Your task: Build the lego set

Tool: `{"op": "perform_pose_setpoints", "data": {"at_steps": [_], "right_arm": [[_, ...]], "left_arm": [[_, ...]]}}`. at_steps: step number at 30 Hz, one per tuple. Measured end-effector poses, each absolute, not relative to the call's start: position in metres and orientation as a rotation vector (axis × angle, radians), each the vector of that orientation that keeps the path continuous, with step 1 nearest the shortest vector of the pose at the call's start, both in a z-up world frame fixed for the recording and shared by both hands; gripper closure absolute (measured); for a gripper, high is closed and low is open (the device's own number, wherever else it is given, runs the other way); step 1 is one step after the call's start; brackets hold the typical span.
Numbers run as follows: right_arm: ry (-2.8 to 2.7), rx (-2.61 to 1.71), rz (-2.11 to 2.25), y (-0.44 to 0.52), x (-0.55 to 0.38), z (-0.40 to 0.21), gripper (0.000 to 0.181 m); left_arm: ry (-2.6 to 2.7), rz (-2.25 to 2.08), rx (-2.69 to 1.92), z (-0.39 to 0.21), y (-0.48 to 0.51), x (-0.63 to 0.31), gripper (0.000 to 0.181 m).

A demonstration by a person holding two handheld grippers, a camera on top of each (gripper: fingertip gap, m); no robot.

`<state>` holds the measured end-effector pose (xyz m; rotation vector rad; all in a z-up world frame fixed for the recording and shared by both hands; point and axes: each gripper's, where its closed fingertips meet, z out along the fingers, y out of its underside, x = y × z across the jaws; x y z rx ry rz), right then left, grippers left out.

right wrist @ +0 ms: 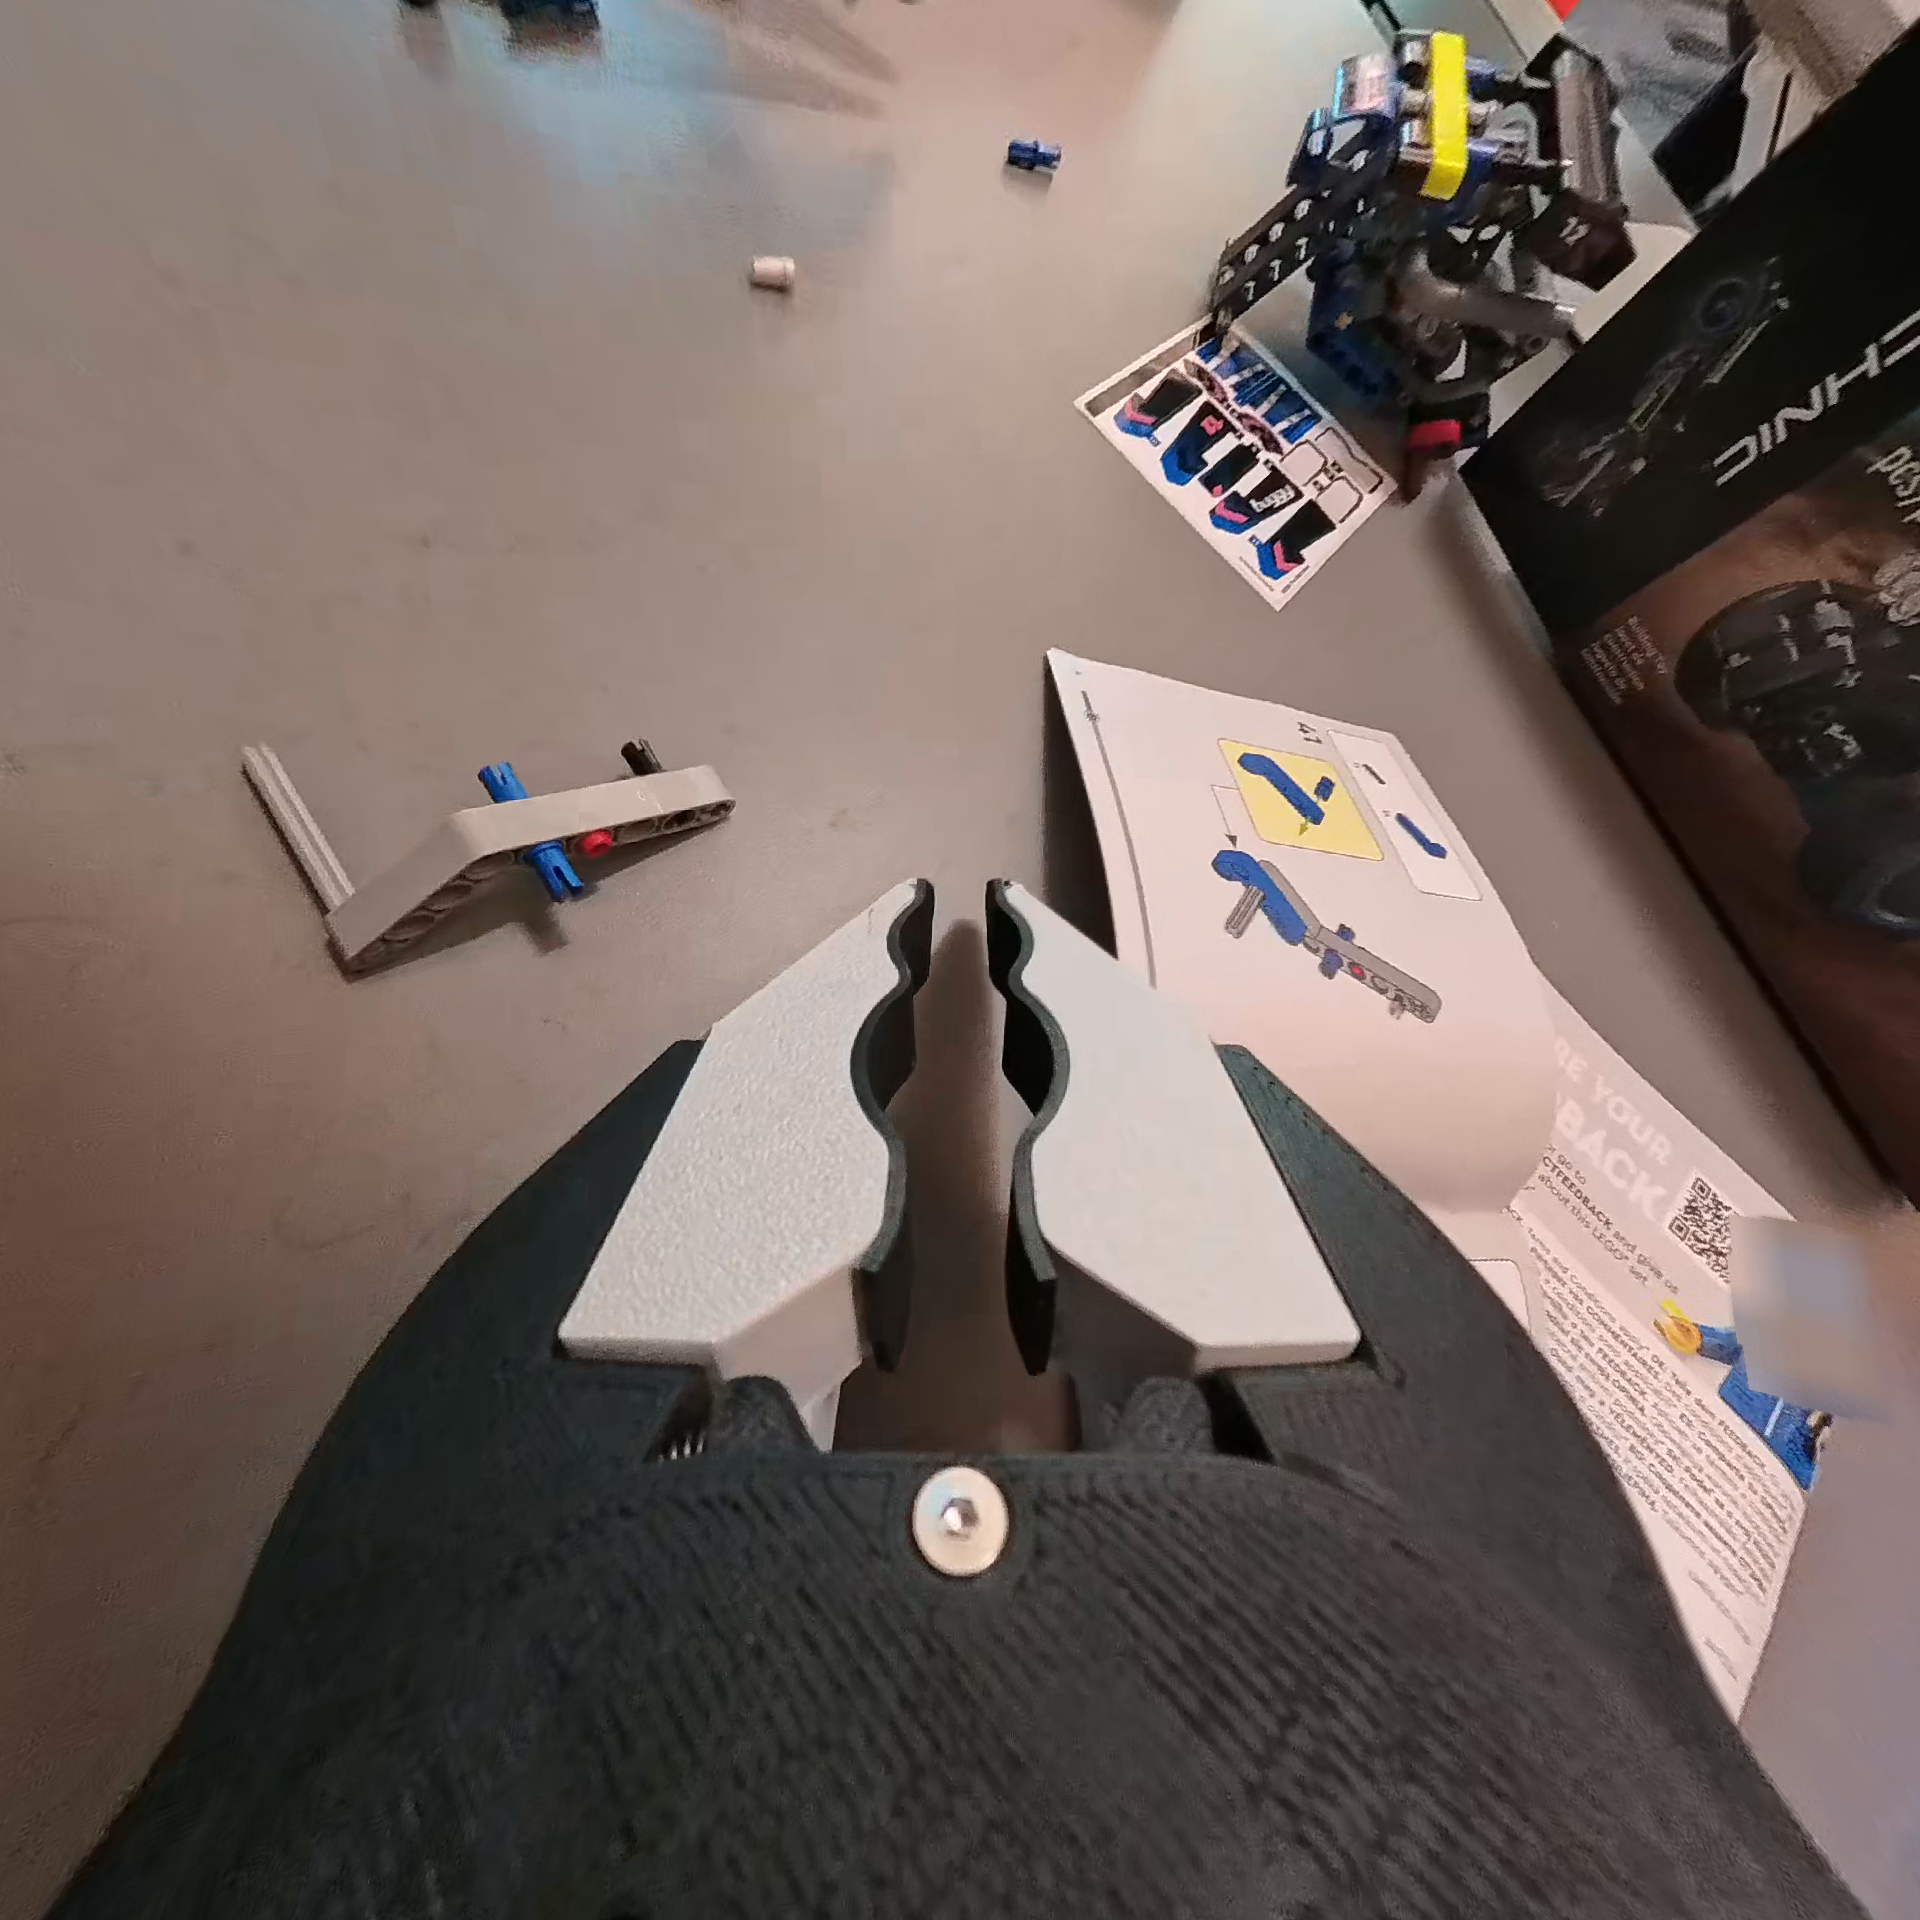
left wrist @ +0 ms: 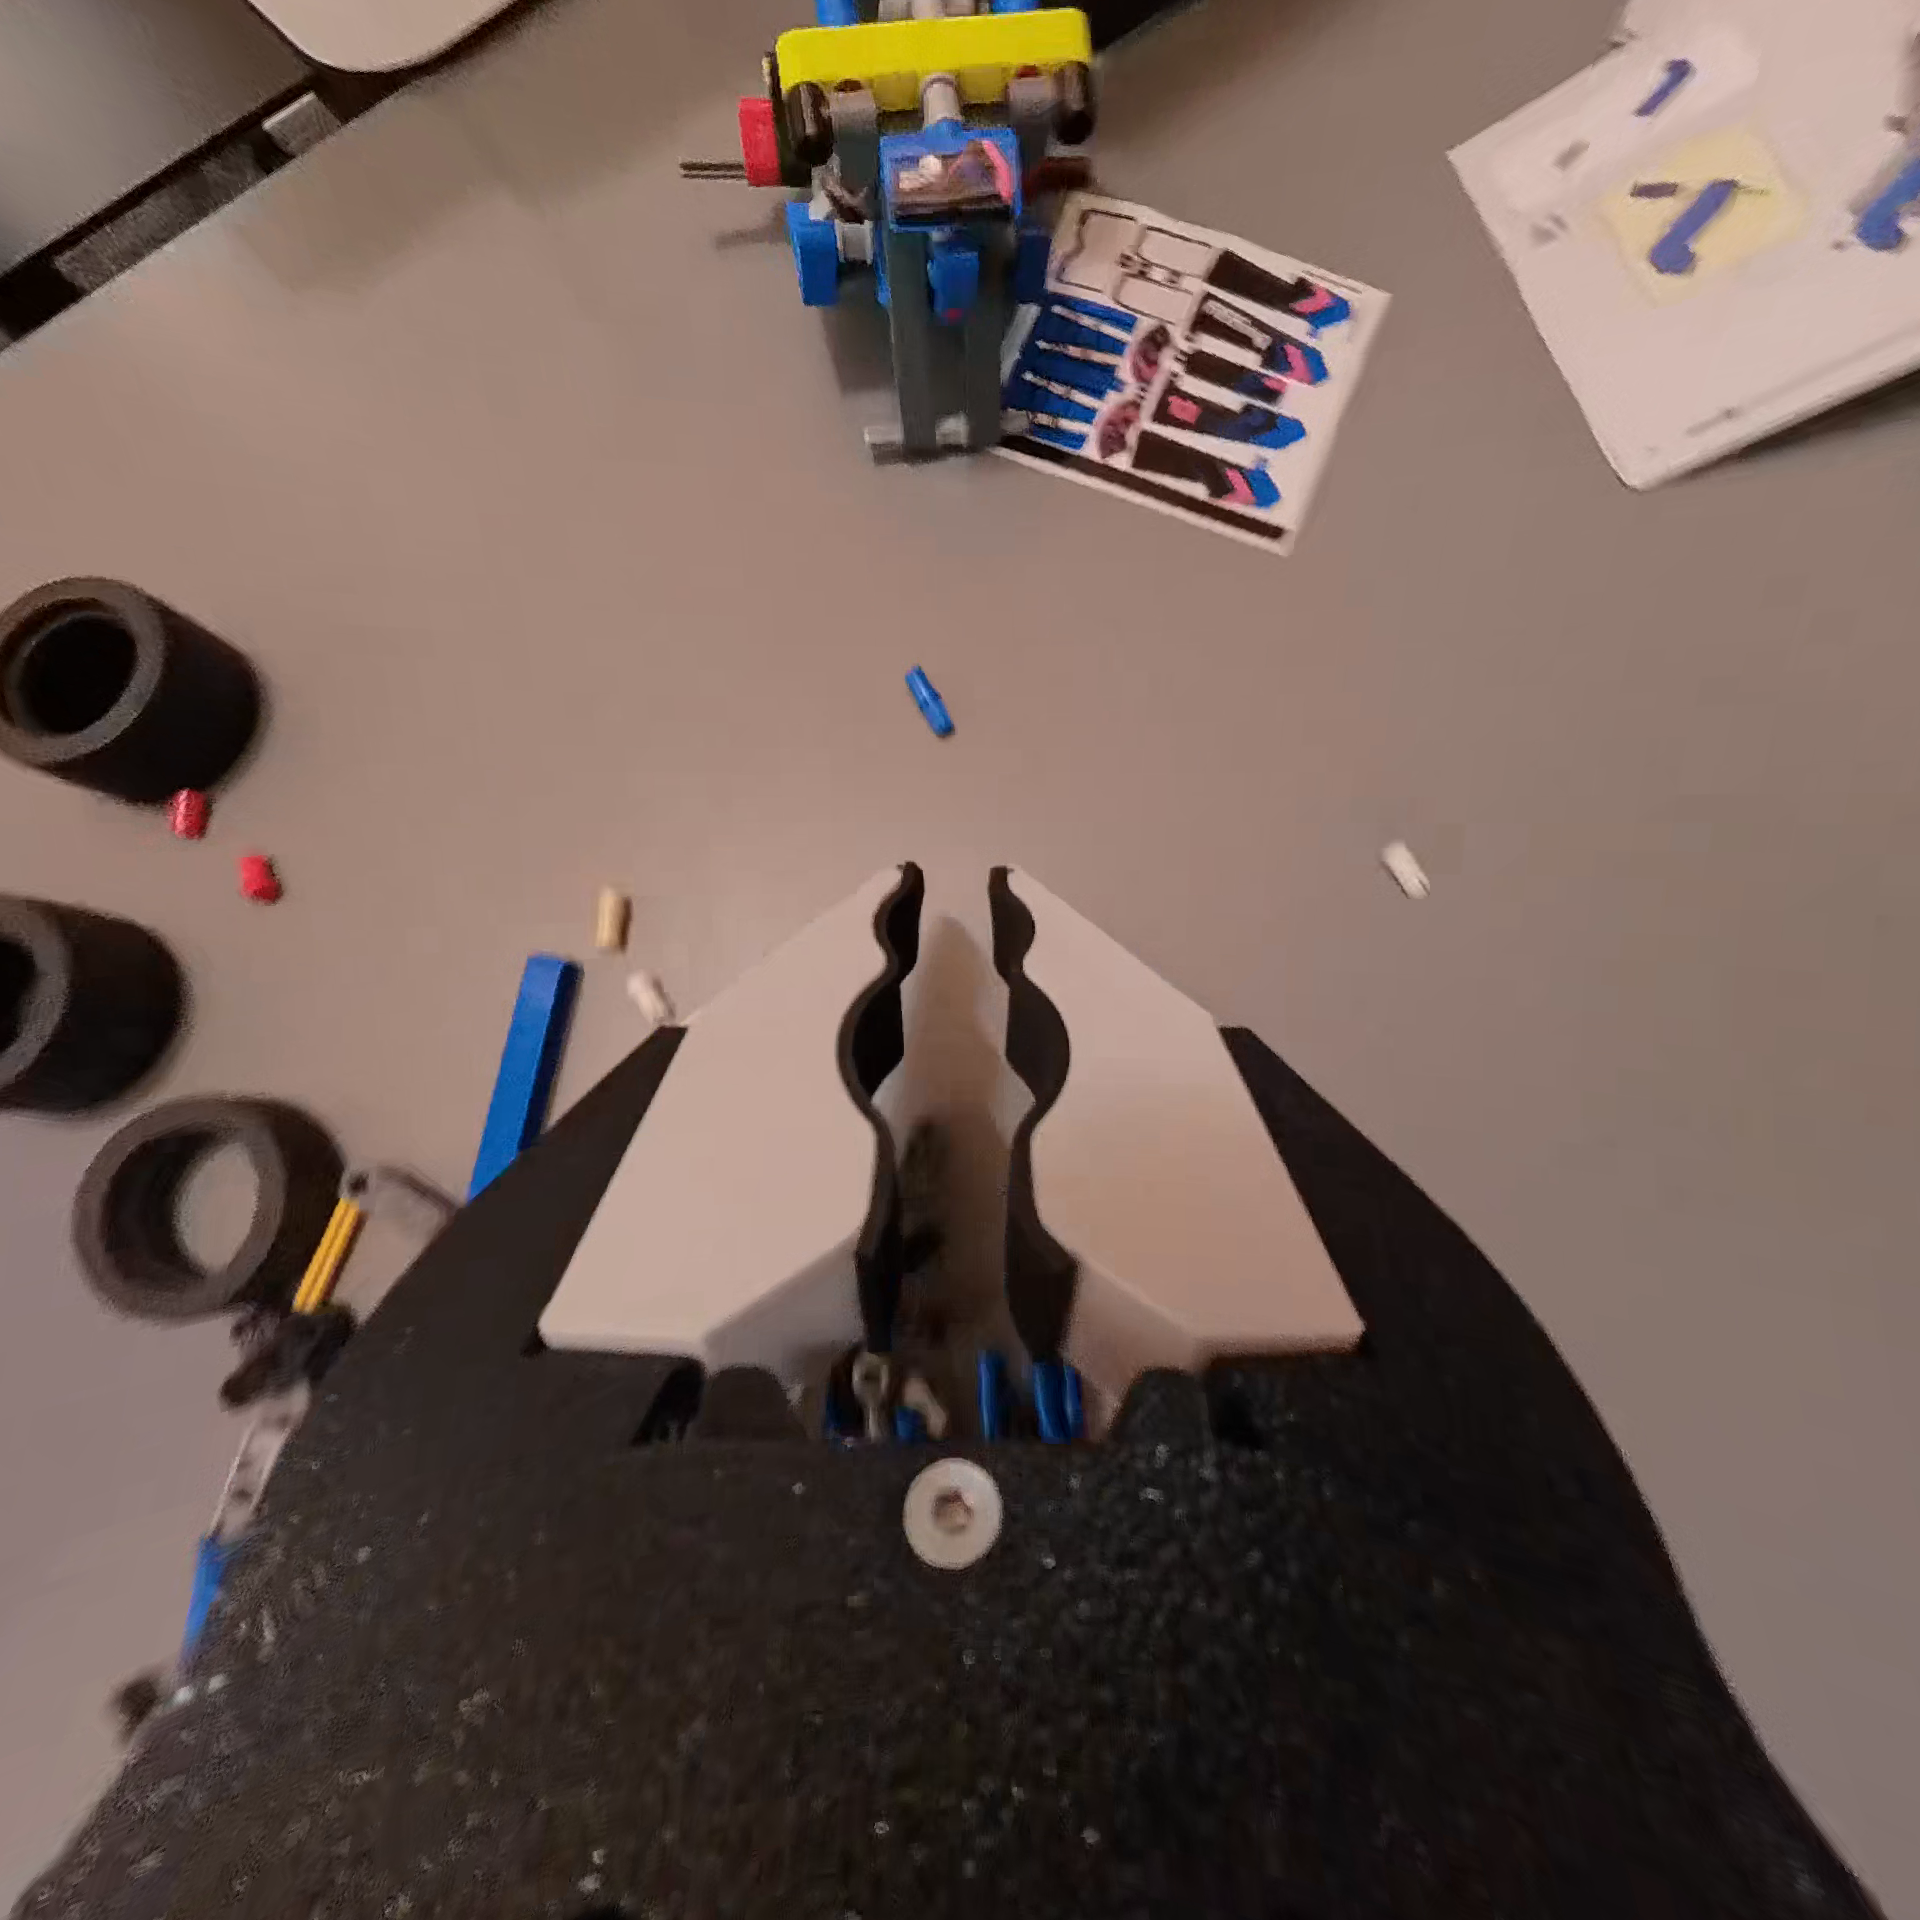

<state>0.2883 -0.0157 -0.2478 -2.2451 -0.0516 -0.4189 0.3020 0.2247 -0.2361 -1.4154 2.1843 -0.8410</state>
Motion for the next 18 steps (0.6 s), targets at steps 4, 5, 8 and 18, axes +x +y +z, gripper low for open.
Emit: {"op": "perform_pose_setpoints", "data": {"at_steps": [4,5,8,18], "right_arm": [[-0.053,-2.252,-0.433,-0.016,0.289,-0.249,0.174],[-0.056,-2.253,-0.436,-0.015,0.289,-0.249,0.174],[-0.059,-2.253,-0.432,-0.015,0.288,-0.249,0.175],[-0.048,-2.262,-0.398,-0.015,0.288,-0.251,0.178]], "left_arm": [[2.203,-0.784,-1.465,-0.255,0.214,0.333,0.166],[2.207,-0.780,-1.466,-0.257,0.211,0.336,0.165],[2.206,-0.744,-1.453,-0.258,0.211,0.342,0.174],[2.356,-1.051,-1.062,-0.210,0.122,0.291,0.180]]}}
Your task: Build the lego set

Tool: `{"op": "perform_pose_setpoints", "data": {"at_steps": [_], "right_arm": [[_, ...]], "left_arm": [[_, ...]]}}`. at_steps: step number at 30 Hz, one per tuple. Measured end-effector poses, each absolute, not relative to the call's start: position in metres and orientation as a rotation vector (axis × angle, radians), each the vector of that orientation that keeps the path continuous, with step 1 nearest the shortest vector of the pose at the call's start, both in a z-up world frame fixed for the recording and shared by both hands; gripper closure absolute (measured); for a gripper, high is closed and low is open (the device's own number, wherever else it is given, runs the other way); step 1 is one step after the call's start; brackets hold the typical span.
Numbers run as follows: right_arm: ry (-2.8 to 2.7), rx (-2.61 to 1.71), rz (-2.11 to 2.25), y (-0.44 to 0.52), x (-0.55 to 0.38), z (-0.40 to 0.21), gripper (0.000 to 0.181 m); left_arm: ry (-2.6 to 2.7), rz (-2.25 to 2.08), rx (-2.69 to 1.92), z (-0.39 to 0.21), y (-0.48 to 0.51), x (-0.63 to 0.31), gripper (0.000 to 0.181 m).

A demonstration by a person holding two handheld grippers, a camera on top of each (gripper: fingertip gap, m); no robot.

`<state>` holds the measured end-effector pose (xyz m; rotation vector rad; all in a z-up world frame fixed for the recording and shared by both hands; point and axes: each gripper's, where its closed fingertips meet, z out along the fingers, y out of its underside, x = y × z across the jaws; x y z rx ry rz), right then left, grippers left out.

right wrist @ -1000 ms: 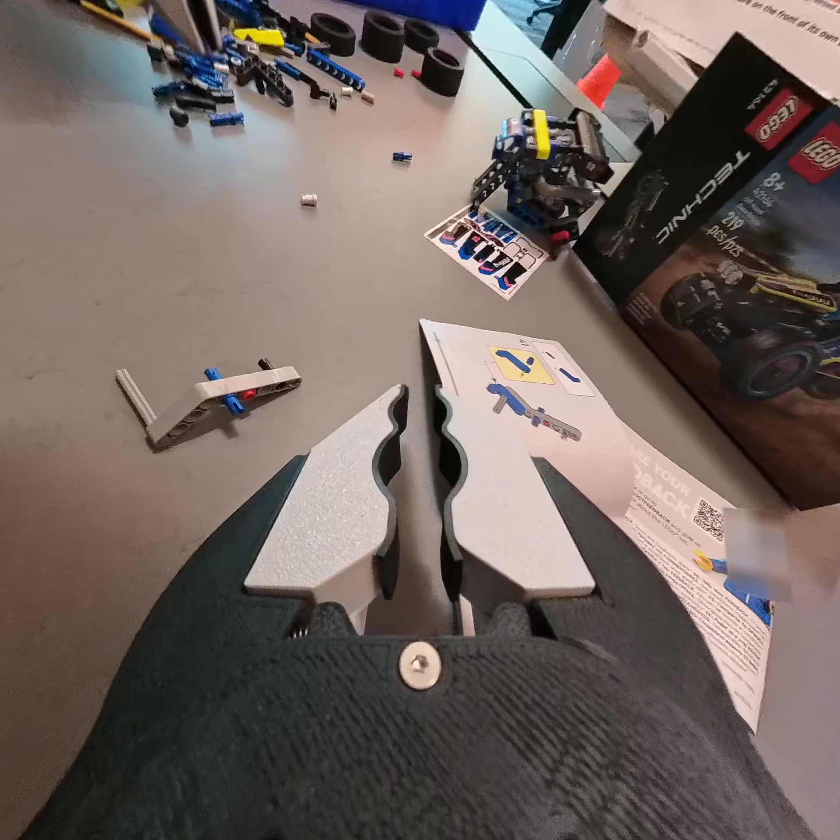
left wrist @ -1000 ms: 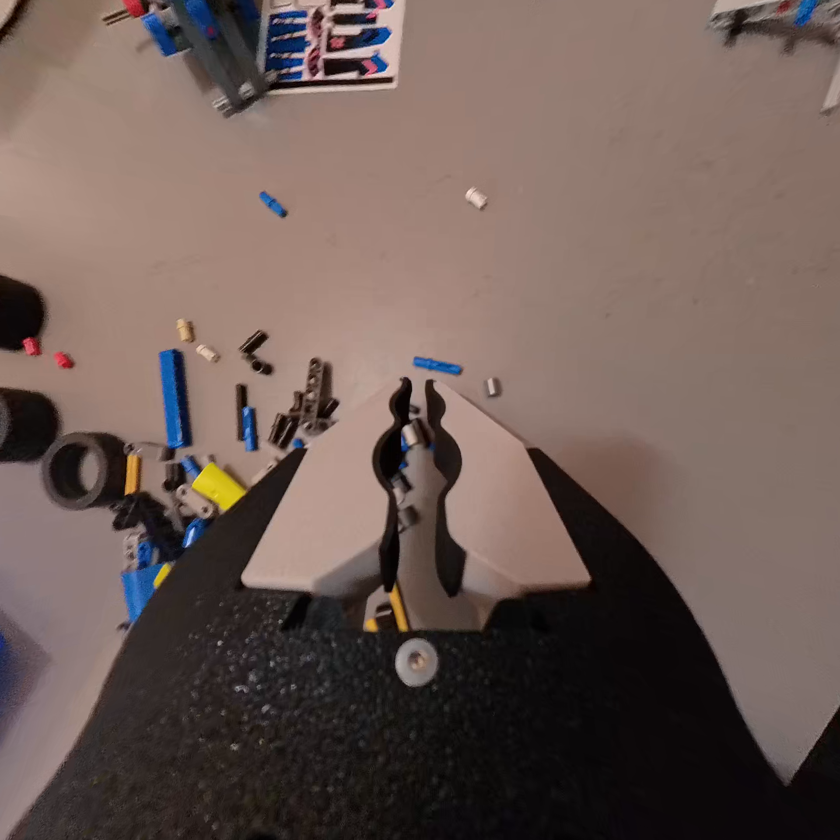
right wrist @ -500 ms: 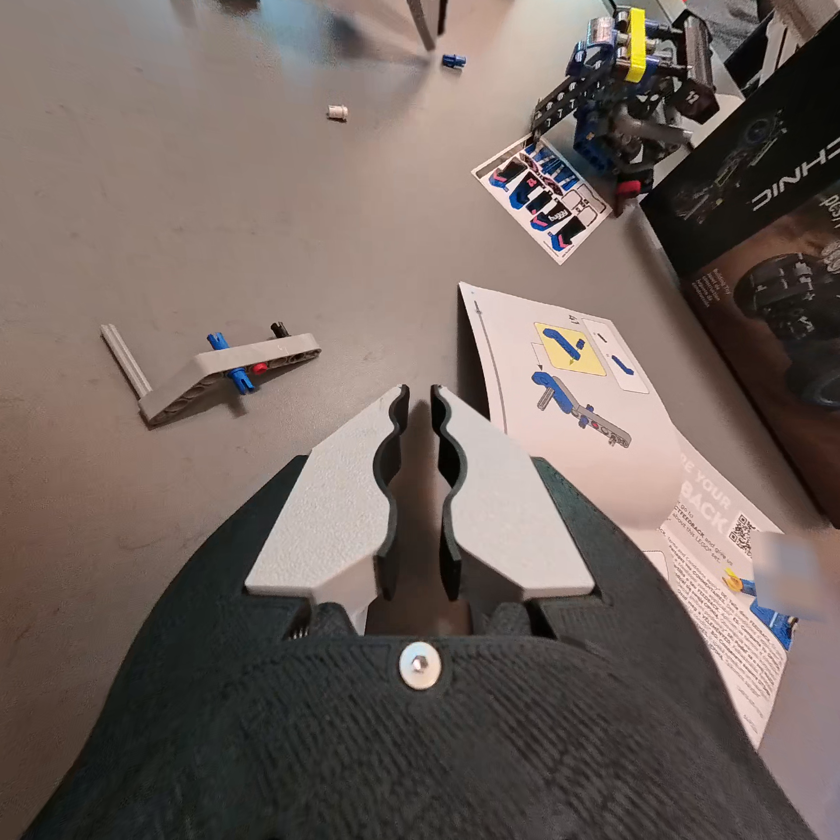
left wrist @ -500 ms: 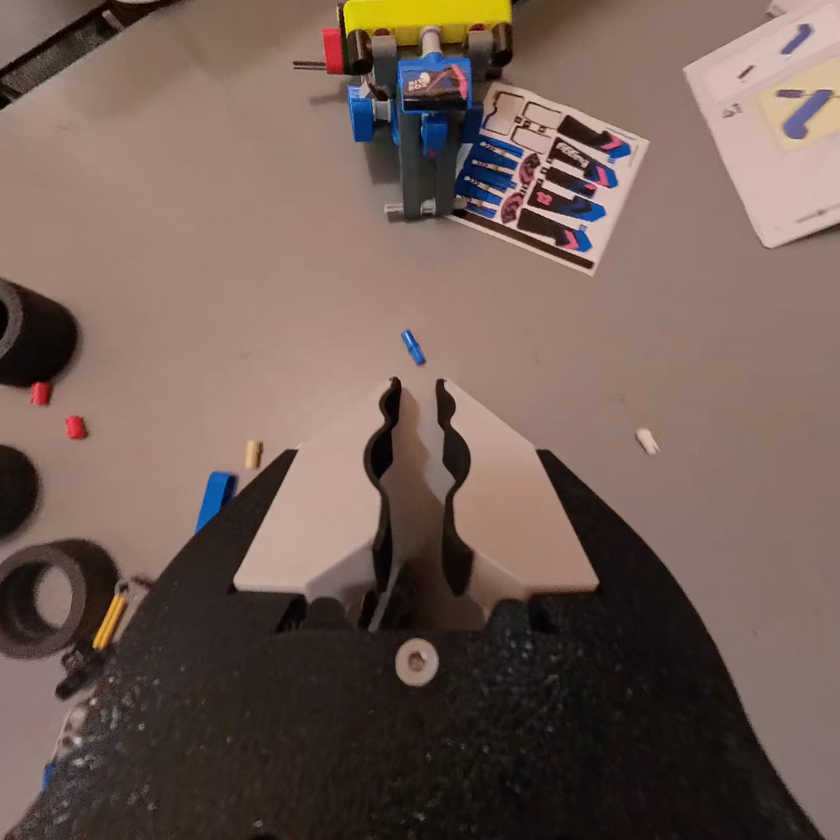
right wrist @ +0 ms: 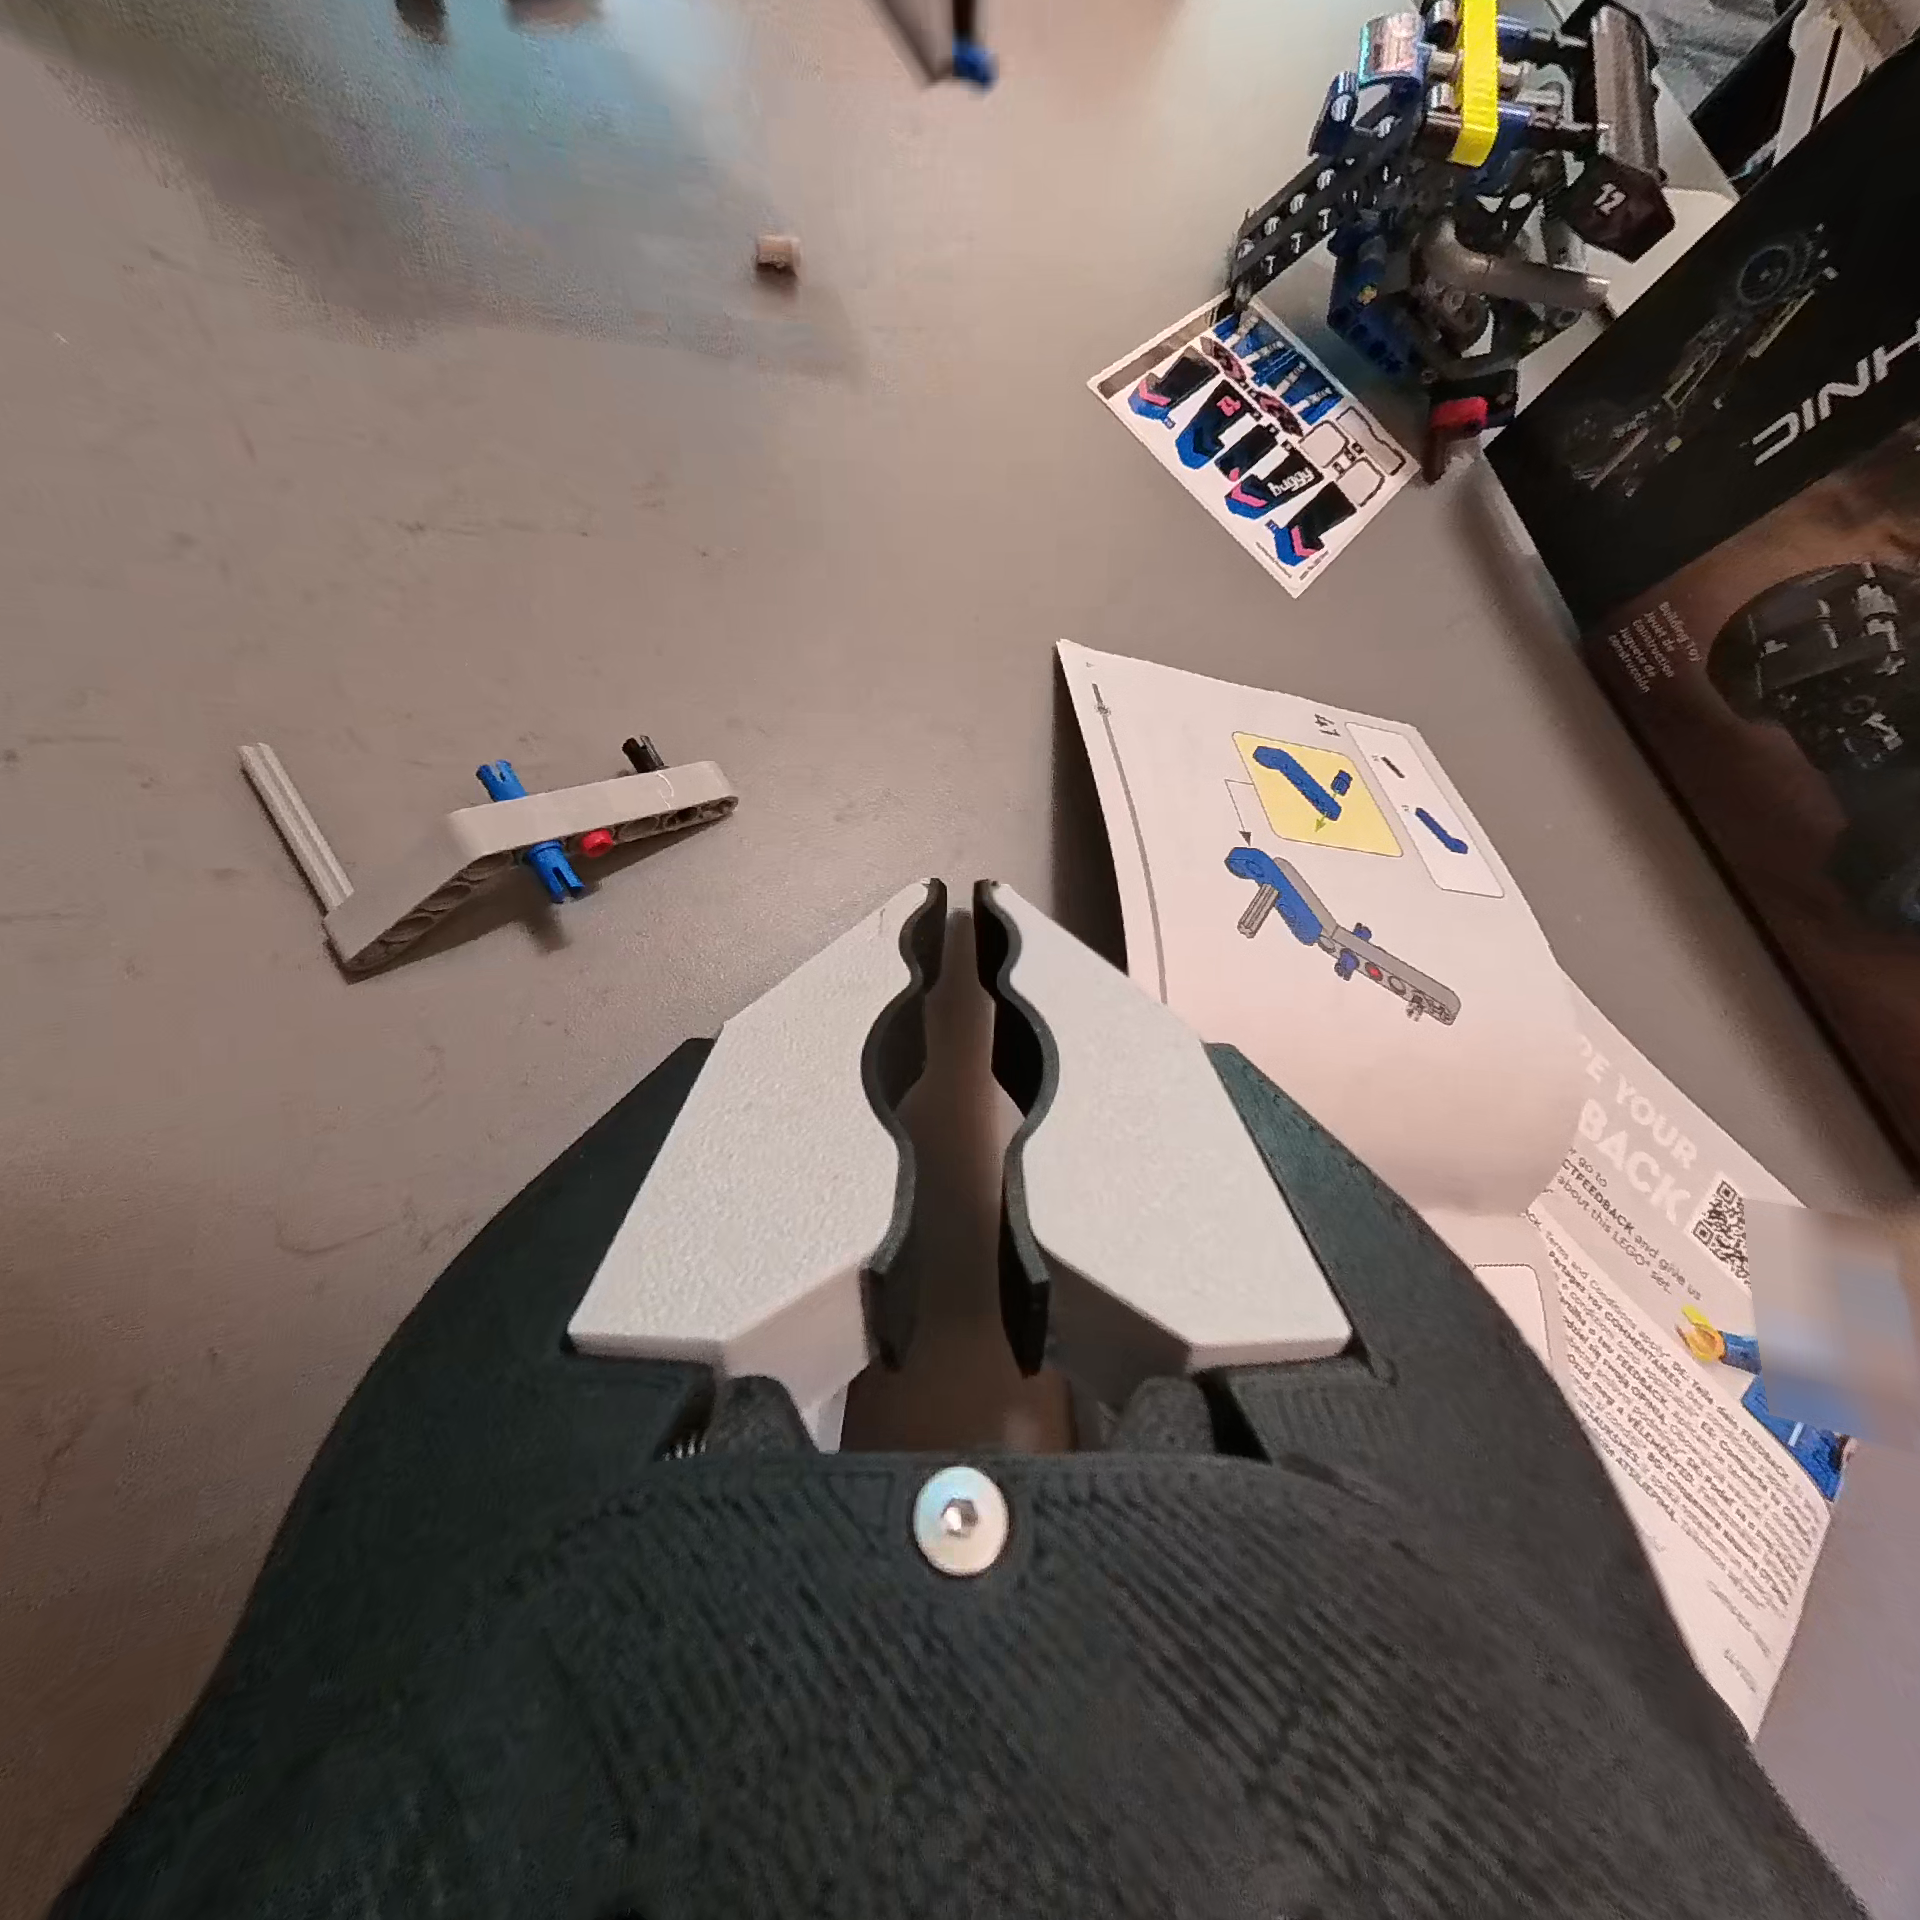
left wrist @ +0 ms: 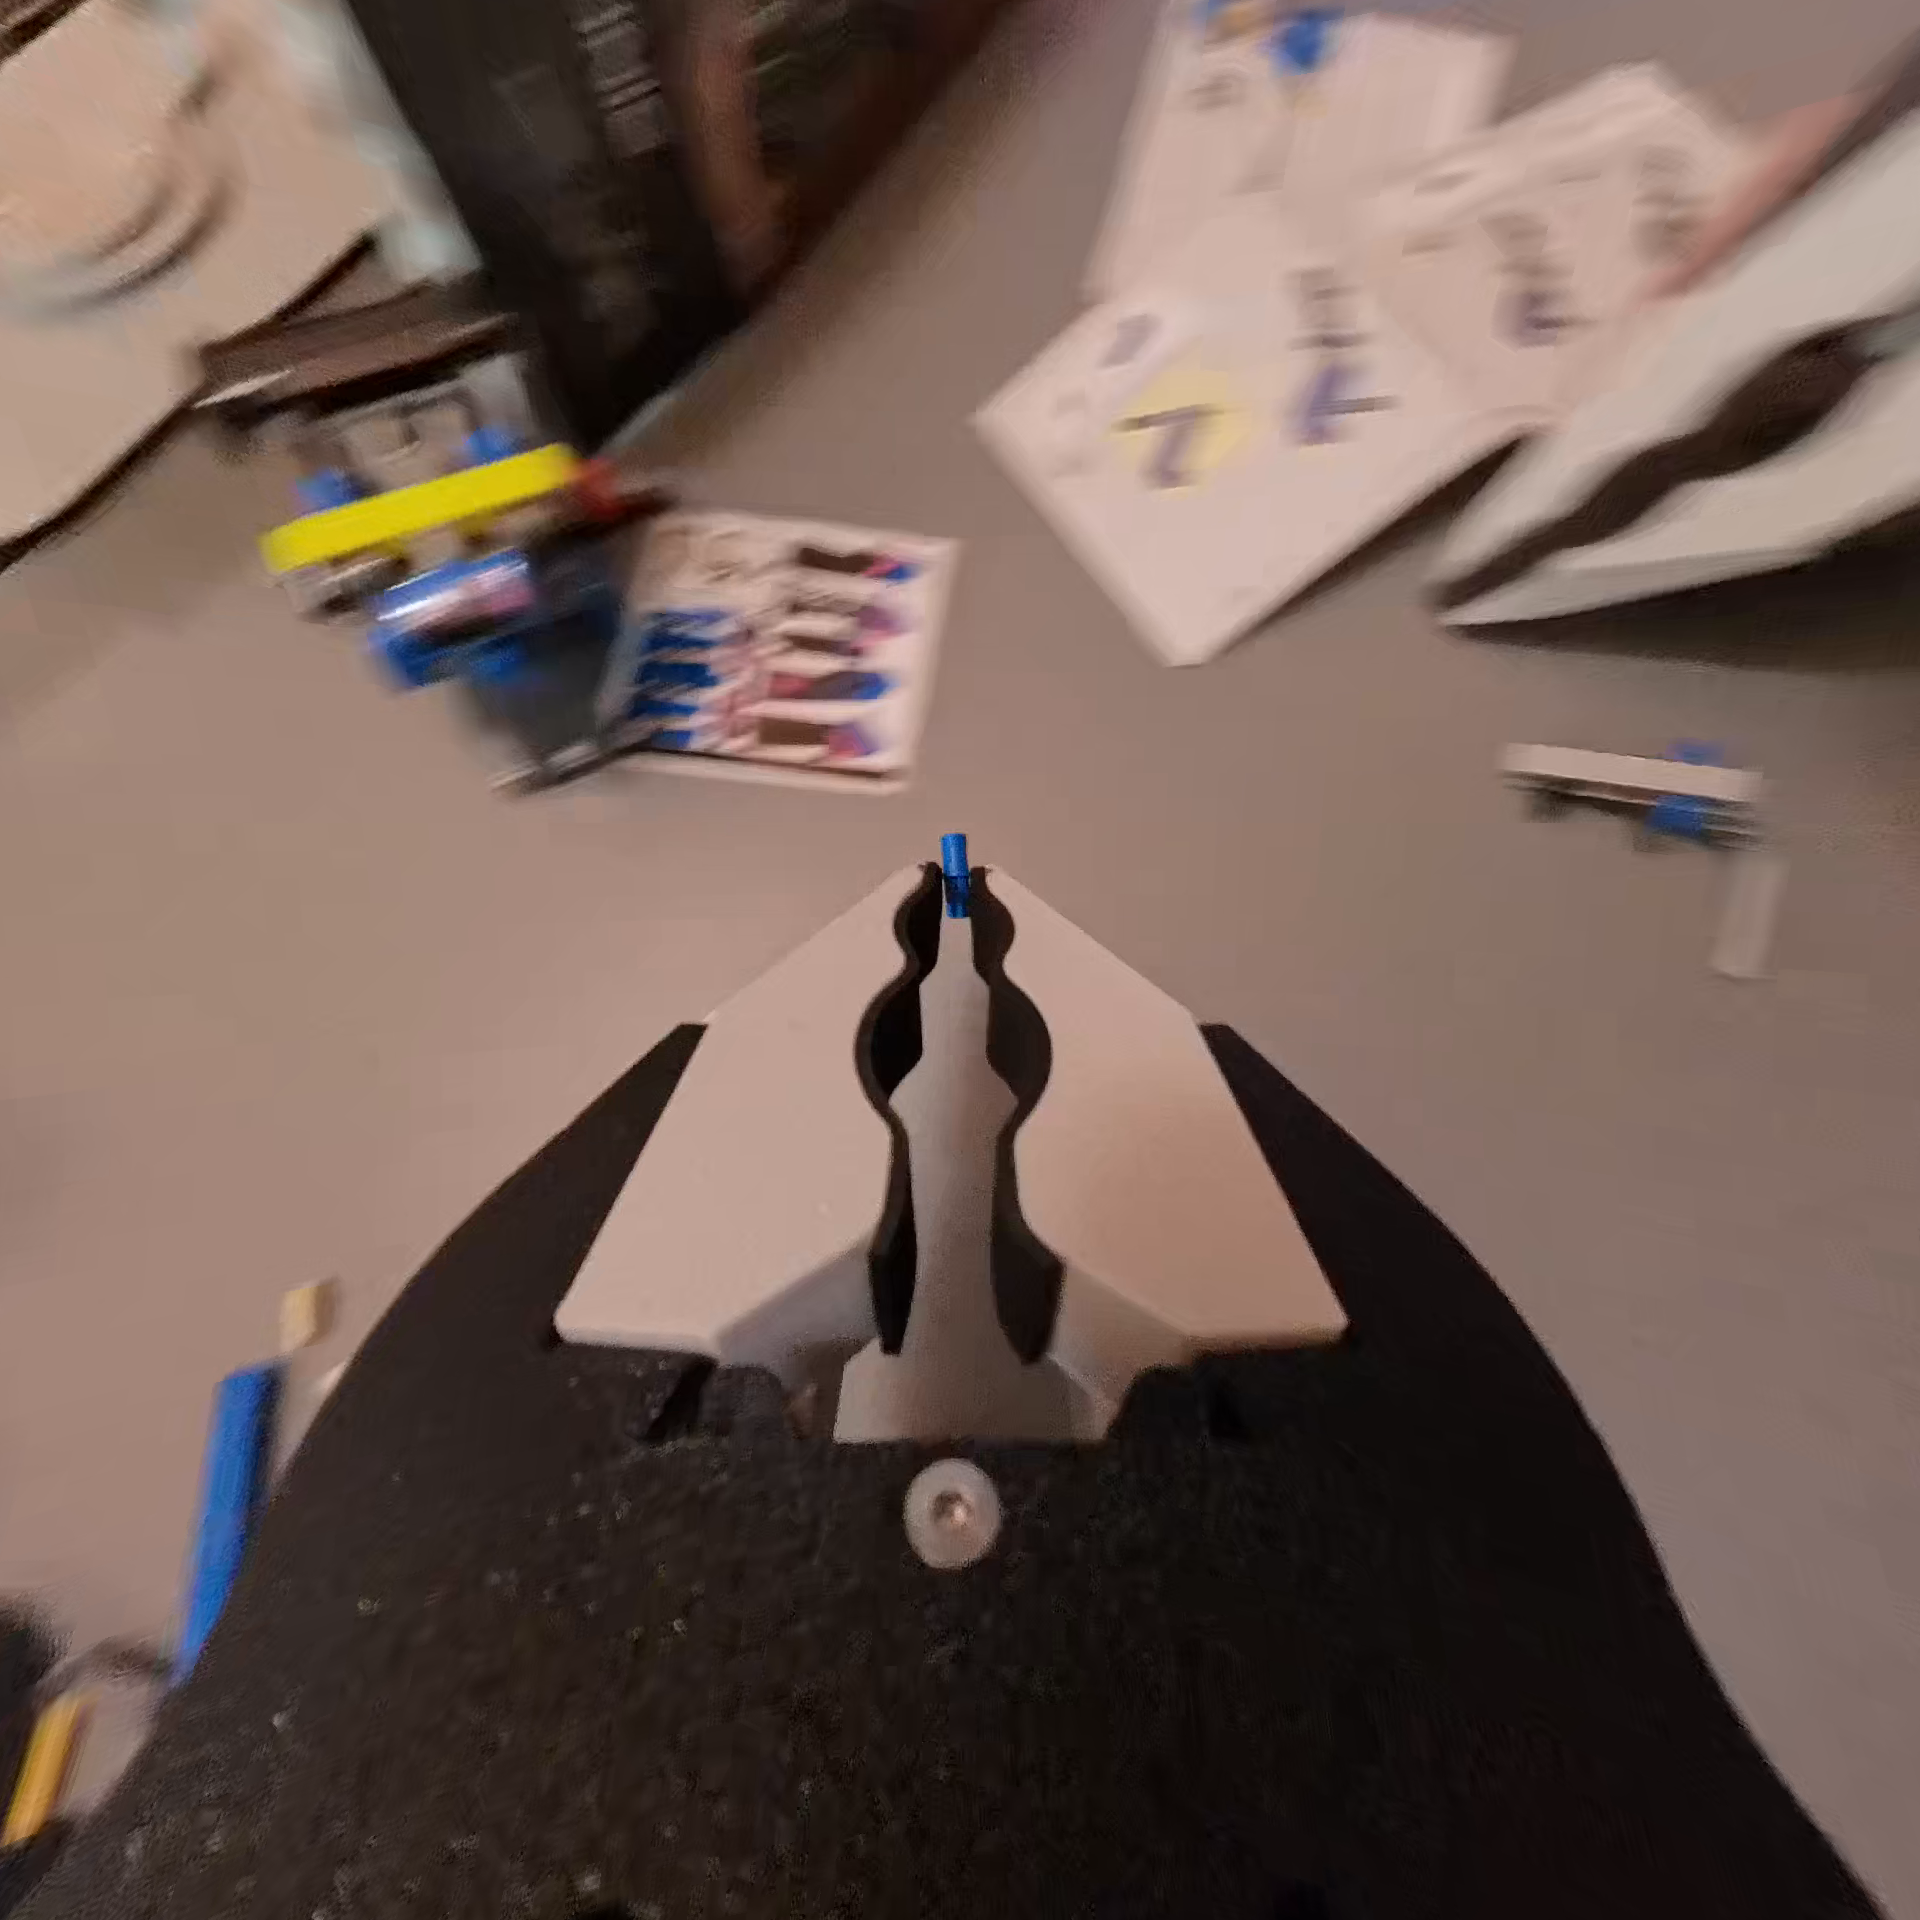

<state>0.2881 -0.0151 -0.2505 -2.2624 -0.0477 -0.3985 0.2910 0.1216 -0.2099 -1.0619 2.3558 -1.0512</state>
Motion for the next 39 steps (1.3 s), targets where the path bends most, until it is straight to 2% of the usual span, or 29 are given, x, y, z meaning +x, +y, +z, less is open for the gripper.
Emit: {"op": "perform_pose_setpoints", "data": {"at_steps": [5,9,13,16,18,24,32,36,39], "right_arm": [[-0.039,-2.268,-0.369,-0.015,0.288,-0.251,0.178],[-0.057,-2.266,-0.384,-0.015,0.286,-0.251,0.181],[-0.062,-2.265,-0.390,-0.015,0.286,-0.251,0.181],[-0.067,-2.264,-0.396,-0.015,0.286,-0.251,0.181],[-0.067,-2.264,-0.396,-0.015,0.286,-0.251,0.181],[-0.060,-2.265,-0.392,-0.015,0.286,-0.251,0.181],[-0.062,-2.265,-0.409,-0.015,0.287,-0.251,0.181],[-0.059,-2.267,-0.401,-0.015,0.287,-0.252,0.181],[-0.055,-2.268,-0.392,-0.015,0.287,-0.252,0.181]], "left_arm": [[2.518,-0.991,-0.886,-0.236,0.061,0.233,0.179],[2.542,-0.987,-0.932,-0.256,0.045,0.216,0.179],[2.488,-1.036,-0.985,-0.257,0.043,0.216,0.179],[2.448,-1.054,-1.021,-0.252,0.049,0.215,0.168],[2.403,-1.087,-1.018,-0.241,0.055,0.215,0.169],[2.154,-0.862,-1.109,-0.212,0.153,0.225,0.175],[1.928,-0.529,-1.436,-0.197,0.333,0.208,0.172],[1.914,-0.525,-1.527,-0.203,0.375,0.200,0.170],[2.014,-0.756,-1.523,-0.204,0.350,0.205,0.170]]}}
